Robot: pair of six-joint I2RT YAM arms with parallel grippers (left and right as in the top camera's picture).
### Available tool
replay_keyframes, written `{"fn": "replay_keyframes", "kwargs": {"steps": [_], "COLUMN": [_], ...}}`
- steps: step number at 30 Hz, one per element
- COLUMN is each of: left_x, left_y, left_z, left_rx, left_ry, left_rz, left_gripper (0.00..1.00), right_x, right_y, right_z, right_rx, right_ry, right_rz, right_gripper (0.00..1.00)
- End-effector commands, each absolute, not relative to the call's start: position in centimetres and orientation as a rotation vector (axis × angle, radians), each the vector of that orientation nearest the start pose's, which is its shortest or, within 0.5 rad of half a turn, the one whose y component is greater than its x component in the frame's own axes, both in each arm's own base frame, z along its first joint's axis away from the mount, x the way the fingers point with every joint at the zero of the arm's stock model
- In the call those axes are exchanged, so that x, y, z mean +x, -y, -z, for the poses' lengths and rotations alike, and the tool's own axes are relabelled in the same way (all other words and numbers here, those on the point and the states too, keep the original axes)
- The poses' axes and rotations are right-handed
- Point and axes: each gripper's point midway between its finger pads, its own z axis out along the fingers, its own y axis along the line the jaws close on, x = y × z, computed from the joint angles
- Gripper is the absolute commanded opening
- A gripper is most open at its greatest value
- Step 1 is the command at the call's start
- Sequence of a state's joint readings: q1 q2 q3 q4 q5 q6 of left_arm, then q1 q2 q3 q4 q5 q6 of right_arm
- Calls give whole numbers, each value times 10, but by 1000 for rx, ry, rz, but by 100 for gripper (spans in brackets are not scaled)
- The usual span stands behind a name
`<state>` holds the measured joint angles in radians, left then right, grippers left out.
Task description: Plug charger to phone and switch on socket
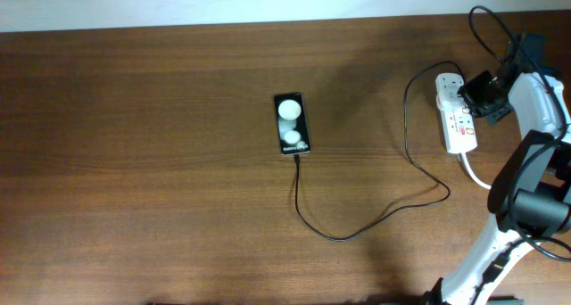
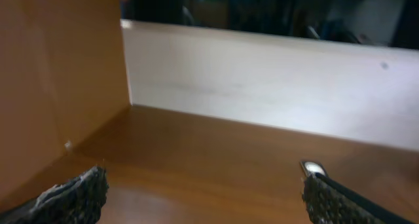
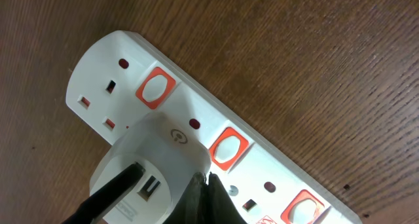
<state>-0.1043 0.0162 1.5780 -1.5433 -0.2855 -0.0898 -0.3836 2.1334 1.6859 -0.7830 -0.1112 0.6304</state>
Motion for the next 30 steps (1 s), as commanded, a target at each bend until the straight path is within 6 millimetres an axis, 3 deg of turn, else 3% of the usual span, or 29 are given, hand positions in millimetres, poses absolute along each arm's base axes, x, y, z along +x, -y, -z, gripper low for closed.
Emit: {"fn": "replay_keyframes", "kwargs": {"steps": [1, 5, 10, 16, 20, 30], "left_x": [-35, -8, 6, 50, 54, 54], "left_y": [-67, -62, -60, -50, -48, -48], "left_z": [-371, -360, -367, -347, -345, -344], "left_rx": [-272, -244, -233, -124, -89, -87], "left_ry": [-1531, -1586, -1560, -1632, -1642, -1647], "left_rz": [-153, -166, -155, -75, -46, -47], "left_gripper": [99, 99, 99, 99, 99, 99], "right_x": [468, 467, 467, 472, 473, 464], "right_y": [168, 168, 167, 161, 157, 133], "right_z": [-54, -46, -32, -34, -33, -9], "right_rx": [1355, 1366, 1393, 1388, 1409, 1414], "right_ry": [-2445, -2460, -2473, -2465, -2454, -2564], "right_rz": [-233, -231, -236, -301, -324, -324], "right_gripper": [4, 4, 4, 4, 4, 4]}}
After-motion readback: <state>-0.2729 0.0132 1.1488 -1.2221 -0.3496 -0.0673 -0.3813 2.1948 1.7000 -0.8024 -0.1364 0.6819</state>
